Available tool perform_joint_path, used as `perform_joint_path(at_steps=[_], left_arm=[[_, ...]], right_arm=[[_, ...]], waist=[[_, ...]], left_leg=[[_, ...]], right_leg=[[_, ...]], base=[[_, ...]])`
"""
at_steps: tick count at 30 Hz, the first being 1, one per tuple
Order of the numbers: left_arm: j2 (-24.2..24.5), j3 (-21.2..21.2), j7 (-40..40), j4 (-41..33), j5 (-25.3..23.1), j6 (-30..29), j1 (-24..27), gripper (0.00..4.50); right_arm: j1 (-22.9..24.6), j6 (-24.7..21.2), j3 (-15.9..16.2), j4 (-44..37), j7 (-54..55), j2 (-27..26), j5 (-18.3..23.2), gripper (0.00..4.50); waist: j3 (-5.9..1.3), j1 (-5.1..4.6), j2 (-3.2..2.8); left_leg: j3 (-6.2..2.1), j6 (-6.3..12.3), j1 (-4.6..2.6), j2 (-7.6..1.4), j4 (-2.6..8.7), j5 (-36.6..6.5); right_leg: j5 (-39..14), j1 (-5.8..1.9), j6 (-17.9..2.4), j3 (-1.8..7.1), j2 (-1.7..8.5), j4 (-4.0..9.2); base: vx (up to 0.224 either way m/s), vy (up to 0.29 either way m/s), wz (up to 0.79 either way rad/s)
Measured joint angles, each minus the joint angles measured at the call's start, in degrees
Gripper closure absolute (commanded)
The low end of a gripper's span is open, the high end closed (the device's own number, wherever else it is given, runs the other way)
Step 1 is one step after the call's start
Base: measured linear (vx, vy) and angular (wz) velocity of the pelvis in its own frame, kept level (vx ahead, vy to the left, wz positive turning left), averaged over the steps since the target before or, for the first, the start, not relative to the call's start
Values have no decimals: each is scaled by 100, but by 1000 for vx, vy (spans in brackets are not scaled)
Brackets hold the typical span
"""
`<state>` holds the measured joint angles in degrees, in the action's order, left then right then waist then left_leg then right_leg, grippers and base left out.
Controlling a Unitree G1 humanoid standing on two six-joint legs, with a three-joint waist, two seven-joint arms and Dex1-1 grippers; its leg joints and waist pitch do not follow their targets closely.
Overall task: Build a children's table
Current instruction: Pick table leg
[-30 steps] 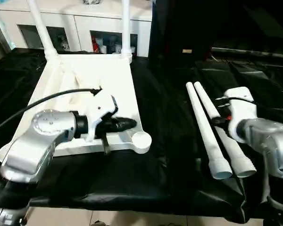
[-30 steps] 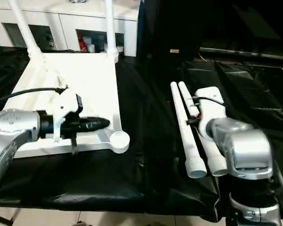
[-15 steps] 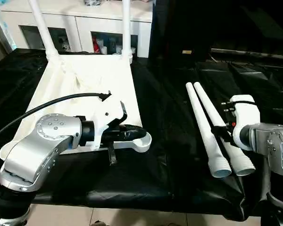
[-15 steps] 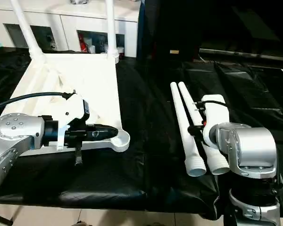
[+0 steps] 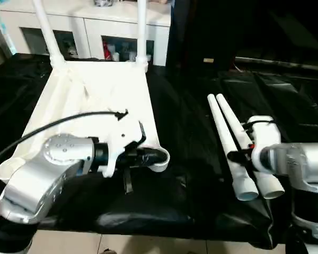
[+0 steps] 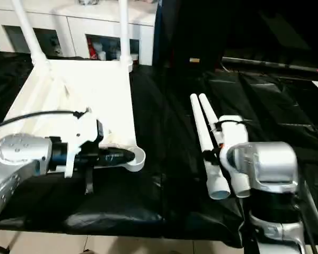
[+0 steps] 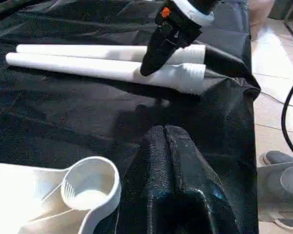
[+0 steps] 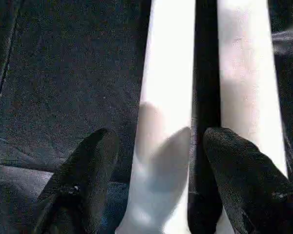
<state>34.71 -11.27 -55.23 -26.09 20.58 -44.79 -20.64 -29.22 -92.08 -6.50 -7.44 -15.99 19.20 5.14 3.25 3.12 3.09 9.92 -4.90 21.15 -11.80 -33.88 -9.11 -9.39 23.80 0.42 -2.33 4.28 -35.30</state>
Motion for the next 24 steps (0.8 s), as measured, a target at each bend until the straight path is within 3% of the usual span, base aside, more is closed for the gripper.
perform_joint_path(at_steps=[11, 24], left_arm=[[83, -114, 56, -77, 7, -110, 14, 450], [83, -187, 142, -220, 109, -232, 61, 450]], right_arm=[[-66, 115, 59, 786, 104, -172, -6, 135], [-68, 298, 28, 1090, 177, -151, -9, 248]], waist=[[-4, 12, 11], [-11, 8, 21]], left_leg=[[-1, -4, -1, 0, -1, 3], [-1, -6, -2, 0, -1, 3]], right_leg=[[0, -1, 0, 0, 0, -2], [1, -2, 1, 1, 0, -3]], base=[[0, 0, 0], [0, 0, 0]])
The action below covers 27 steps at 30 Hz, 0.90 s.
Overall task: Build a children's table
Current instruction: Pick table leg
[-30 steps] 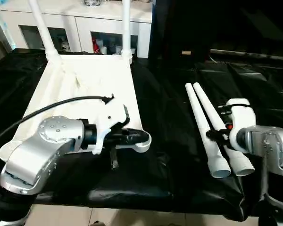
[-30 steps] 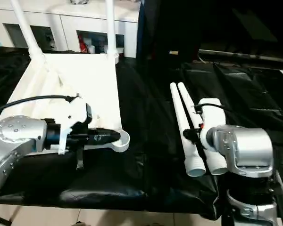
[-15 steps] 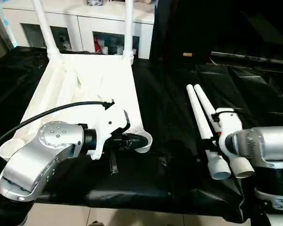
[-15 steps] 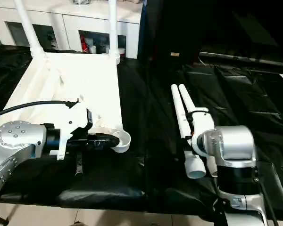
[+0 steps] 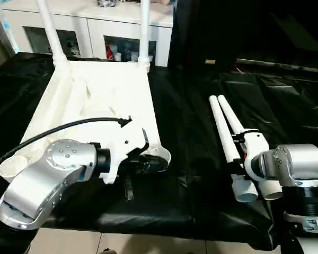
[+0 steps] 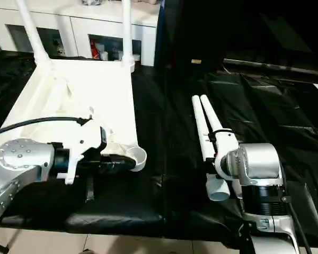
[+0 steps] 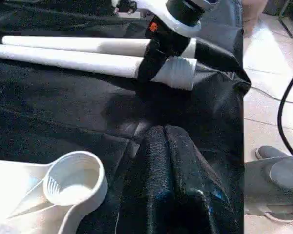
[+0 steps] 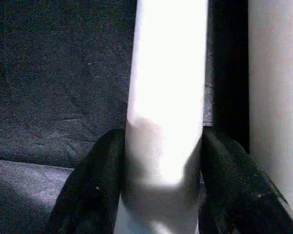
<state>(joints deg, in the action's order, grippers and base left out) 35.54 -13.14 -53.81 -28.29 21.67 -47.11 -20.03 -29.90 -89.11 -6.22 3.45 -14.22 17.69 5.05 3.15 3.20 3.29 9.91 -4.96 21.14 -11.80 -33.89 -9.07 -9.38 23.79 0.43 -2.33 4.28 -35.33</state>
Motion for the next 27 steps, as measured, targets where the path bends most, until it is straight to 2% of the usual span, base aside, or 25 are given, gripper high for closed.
perform_joint_path(at_steps=[13, 17, 22, 27], left_arm=[[109, -148, -36, 15, -3, 28, -1, 450], [53, -148, -4, 253, -40, 208, 35, 450], [-92, -143, 123, 480, -67, 364, 128, 450], [-303, -122, 410, 928, -265, 700, 138, 450]], right_arm=[[85, 432, -219, 53, 316, -326, -49, 259], [93, 557, -361, 53, 388, -431, -59, 259], [92, 623, -562, 49, 435, -548, -37, 260], [88, 740, -754, -77, 515, -637, 6, 261]], waist=[[-16, -30, -34], [-17, -66, -70], [-15, -130, -72], [-10, -137, -97]], left_leg=[[-8, 0, -18, 1, -3, 0], [-13, 0, -15, 3, -6, 0], [-15, 0, -14, 3, -7, 0], [-15, 0, -10, 3, -8, 0]], right_leg=[[0, -17, 0, -6, -1, 6], [0, -18, 0, -9, -2, 15], [0, -13, 0, -11, -2, 15], [0, -7, 0, -10, -2, 20]], base=[[0, 0, 0], [0, 0, 0], [0, 0, 0], [0, 0, 0]])
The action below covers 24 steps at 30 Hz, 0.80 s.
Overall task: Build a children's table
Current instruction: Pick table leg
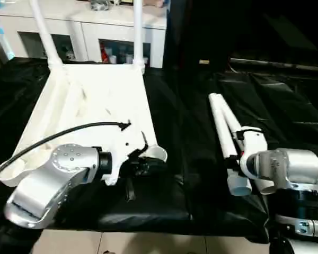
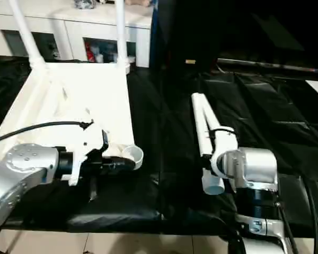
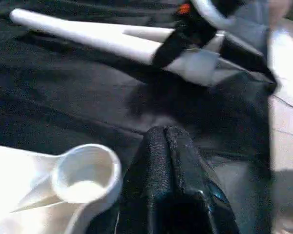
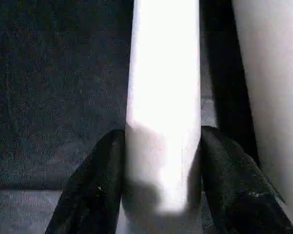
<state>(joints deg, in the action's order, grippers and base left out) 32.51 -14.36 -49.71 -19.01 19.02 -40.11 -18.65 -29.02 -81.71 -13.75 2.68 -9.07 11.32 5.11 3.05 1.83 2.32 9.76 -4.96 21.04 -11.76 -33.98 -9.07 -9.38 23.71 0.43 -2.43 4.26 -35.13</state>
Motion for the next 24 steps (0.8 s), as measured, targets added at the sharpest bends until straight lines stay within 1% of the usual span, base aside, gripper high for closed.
perform_joint_path(at_steps=[2, 4, 6, 7, 8, 9, 10, 12, 13, 14, 15, 16, 18, 19, 20, 21, 22, 24], left_arm=[[-211, 86, 251, 240, -103, 121, -33, 450], [-459, 214, 597, 539, -199, 243, -170, 450], [-725, 382, 1029, 842, -321, 383, -366, 450], [-890, 533, 1341, 1042, -387, 418, -501, 450], [-1009, 652, 1553, 1187, -415, 417, -606, 450], [-1138, 792, 1731, 1306, -403, 416, -703, 417], [-1298, 955, 1872, 1409, -340, 399, -801, 408], [-1720, 1348, 2036, 1519, 69, 159, -1060, 402], [-1918, 1492, 2054, 1519, 361, -46, -1195, 388], [-2044, 1576, 2058, 1517, 541, -155, -1273, 373], [-2208, 1662, 2094, 1539, 740, -266, -1346, 373], [-2428, 1793, 2180, 1540, 964, -403, -1383, 361], [-2532, 1848, 2201, 1597, 1224, -644, -1420, 352], [-2618, 1898, 2174, 1613, 1429, -814, -1446, 341], [-2661, 1922, 2165, 1612, 1556, -907, -1476, 329], [-2770, 1974, 2160, 1625, 1725, -1036, -1521, 329], [-2889, 2044, 2159, 1631, 1887, -1164, -1582, 316], [-3069, 2144, 2211, 1647, 2064, -1366, -1688, 311]], right_arm=[[-4, 93, -39, -39, 17, -65, 3, 261], [-13, 259, -105, -132, -3, -143, 73, 261], [-17, 593, -163, -257, -56, -167, 173, 261], [-47, 807, -180, -359, -141, -168, 246, 261], [-76, 905, -213, -464, -197, -169, 333, 261], [-94, 1050, -232, -559, -337, -153, 426, 261], [-91, 1220, -230, -686, -519, -128, 536, 261], [-44, 1683, -166, -906, -1051, -33, 800, 261], [-33, 1868, -150, -967, -1348, -13, 962, 261], [-7, 1970, -157, -994, -1547, -15, 1097, 261], [77, 2020, -186, -1096, -1769, -26, 1258, 261], [265, 2062, -189, -1272, -2053, -60, 1500, 261], [453, 2039, -160, -1422, -2332, -105, 1775, 261], [545, 1982, -151, -1520, -2481, -98, 1917, 261], [607, 1958, -134, -1588, -2580, -94, 1993, 261], [658, 1964, -87, -1638, -2671, -70, 2042, 261], [707, 1965, -3, -1685, -2775, -13, 2125, 261], [786, 1971, 77, -1804, -2884, 37, 2225, 261]], waist=[[1, -2, -9], [2, 4, -7], [3, 14, 1], [3, 15, 11], [3, 19, 17], [3, 26, 14], [4, 24, 12], [5, 39, -6], [1, 50, -8], [0, 65, -7], [0, 86, -5], [-1, 129, 0], [0, 146, -3], [3, 156, -6], [3, 164, -7], [3, 169, -7], [4, 173, -6], [5, 179, -4]], left_leg=[[1, 0, 3, 1, 0, 0], [1, 0, 6, -1, 0, 0], [1, 0, 10, -1, 1, 0], [2, 0, 11, -1, 1, 0], [2, 0, 12, -1, 1, 0], [2, 0, 13, -2, 1, 0], [4, 1, 14, -1, 1, 0], [7, 2, 20, 0, 0, -1], [8, 9, 24, 0, 0, -5], [12, 14, 23, 0, 1, -8], [12, 18, 26, -1, 4, -11], [19, 22, 28, -3, 13, -14], [18, 26, 39, -5, 15, -16], [19, 26, 50, -5, 14, -16], [19, 27, 54, -4, 12, -16], [20, 27, 53, -5, 10, -16], [20, 27, 53, -4, 6, -16], [19, 27, 51, -4, 1, -16]], right_leg=[[0, 1, 0, 2, 0, -1], [1, 6, 0, -1, 0, -4], [2, 7, 2, 0, 0, -6], [3, 7, 3, 0, 0, -5], [4, 7, 5, 0, 0, -5], [5, 7, 7, 0, 0, -4], [8, 7, 12, 3, 0, 2], [16, 7, 12, 5, 1, 10], [22, 5, 5, 5, 2, 10], [23, 4, 3, 4, 2, 8], [28, 5, -6, -1, 1, 9], [32, 6, -21, -5, 1, 9], [29, 18, -22, -8, -1, 10], [30, 27, -23, -7, -1, 11], [30, 28, -23, -8, 0, 11], [31, 26, -23, -8, 0, 14], [31, 22, -23, -7, 1, 15], [17, 18, 3, -7, 2, 17]], base=[[0, 0, 0], [0, 0, 0], [0, 0, 0], [0, 0, 0], [0, 0, 0], [0, 0, 0], [0, 0, 0], [0, 0, 0], [0, 0, 0], [51, 4, 3], [0, 0, 0], [0, 0, 0], [0, 0, 0], [0, 0, 0], [0, 0, 0], [0, 0, 0], [0, 0, 0], [0, 0, 0]])
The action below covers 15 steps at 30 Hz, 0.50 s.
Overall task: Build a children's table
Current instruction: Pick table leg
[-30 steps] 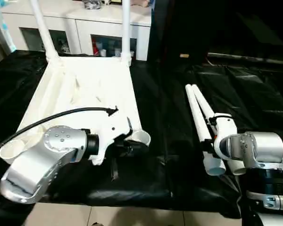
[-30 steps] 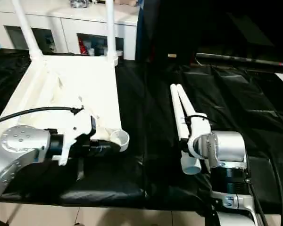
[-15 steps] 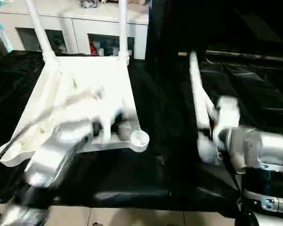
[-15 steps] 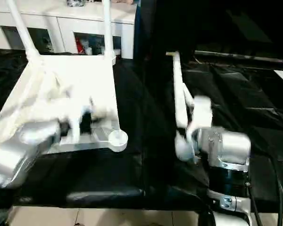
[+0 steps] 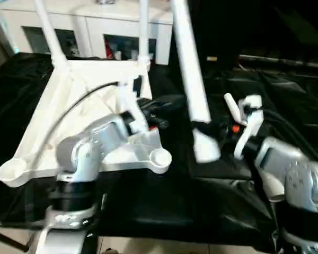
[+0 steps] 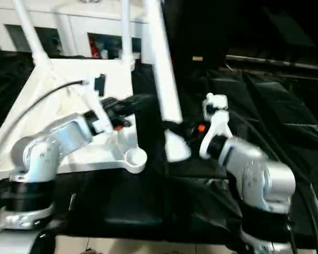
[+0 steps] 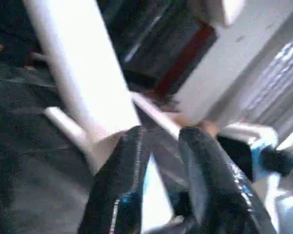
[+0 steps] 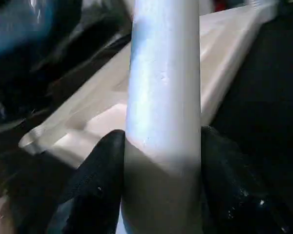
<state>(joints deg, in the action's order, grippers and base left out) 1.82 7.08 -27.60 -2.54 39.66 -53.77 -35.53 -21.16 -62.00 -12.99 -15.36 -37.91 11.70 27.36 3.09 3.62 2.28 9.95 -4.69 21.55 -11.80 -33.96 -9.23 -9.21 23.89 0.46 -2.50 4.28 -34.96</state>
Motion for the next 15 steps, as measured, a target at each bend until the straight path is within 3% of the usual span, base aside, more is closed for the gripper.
perform_joint_path(at_steps=[8, 15], left_arm=[[-277, 307, 263, 188, 593, -430, -274, 234], [-246, 279, 386, 410, 484, -426, -493, 183]], right_arm=[[219, -112, -10, -286, -128, 145, 368, 261], [227, -125, 141, -292, 34, 173, 382, 261]], waist=[[3, -20, -1], [3, -47, -14]], left_leg=[[-11, 0, -3, 4, -7, 1], [-35, 4, 48, -2, -5, 3]], right_leg=[[0, -8, 15, -8, 1, 19], [6, -9, 23, -39, 6, 116]], base=[[0, 0, 0], [0, 0, 0]])
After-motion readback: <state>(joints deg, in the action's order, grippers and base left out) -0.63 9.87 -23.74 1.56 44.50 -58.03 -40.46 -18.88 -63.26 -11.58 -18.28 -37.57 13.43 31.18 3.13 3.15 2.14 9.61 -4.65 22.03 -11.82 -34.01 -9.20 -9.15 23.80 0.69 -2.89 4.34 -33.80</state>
